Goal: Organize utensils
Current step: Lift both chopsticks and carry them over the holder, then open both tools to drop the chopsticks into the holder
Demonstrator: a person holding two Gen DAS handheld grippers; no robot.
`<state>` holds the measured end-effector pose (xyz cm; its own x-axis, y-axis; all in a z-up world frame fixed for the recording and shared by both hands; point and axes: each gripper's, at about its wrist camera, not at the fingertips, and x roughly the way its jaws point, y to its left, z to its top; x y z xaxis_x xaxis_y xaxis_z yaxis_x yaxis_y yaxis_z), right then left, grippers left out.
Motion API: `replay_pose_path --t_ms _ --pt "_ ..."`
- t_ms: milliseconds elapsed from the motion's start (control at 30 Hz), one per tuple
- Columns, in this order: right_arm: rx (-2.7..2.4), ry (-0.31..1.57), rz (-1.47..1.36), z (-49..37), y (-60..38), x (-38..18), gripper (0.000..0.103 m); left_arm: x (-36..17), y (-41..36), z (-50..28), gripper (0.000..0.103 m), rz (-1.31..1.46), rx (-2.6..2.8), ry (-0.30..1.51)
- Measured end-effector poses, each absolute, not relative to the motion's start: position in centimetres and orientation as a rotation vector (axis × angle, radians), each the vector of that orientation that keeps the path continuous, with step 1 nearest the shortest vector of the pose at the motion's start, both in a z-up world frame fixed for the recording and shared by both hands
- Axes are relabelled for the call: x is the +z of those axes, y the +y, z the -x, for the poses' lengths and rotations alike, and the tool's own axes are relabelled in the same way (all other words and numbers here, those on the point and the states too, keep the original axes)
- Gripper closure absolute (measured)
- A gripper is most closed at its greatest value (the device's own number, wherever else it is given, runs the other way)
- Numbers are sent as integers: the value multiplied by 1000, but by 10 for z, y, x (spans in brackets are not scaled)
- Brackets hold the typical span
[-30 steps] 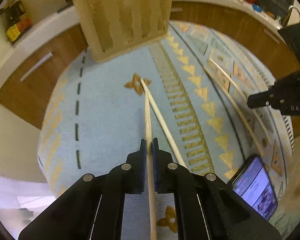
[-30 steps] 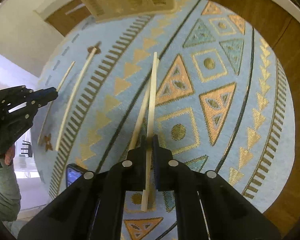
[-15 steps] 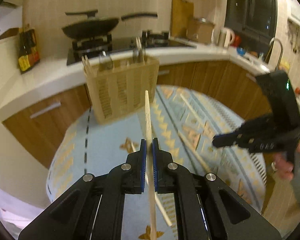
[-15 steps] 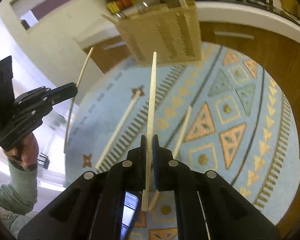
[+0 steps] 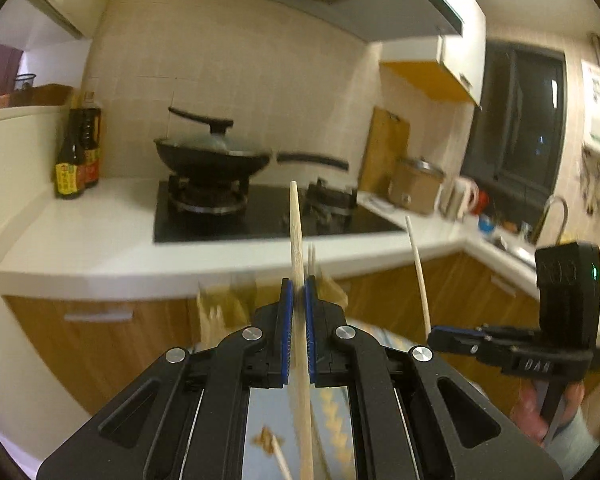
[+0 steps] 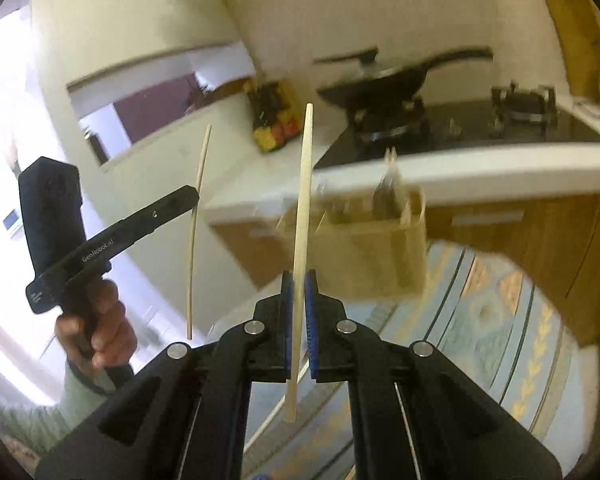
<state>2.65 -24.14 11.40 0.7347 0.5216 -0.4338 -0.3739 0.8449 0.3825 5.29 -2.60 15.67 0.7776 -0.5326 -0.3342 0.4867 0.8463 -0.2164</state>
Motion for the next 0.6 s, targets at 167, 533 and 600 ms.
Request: replay_pose_path --t_ms 167,533,600 --pt "443 483 -282 -70 -248 130 99 167 -42 -88 99 172 -510 321" --pt "259 356 -224 -152 -250 113 99 148 -76 -161 99 184 -353 154" --pt "229 346 -218 -161 -249 104 99 140 -81 -166 99 165 -330 140"
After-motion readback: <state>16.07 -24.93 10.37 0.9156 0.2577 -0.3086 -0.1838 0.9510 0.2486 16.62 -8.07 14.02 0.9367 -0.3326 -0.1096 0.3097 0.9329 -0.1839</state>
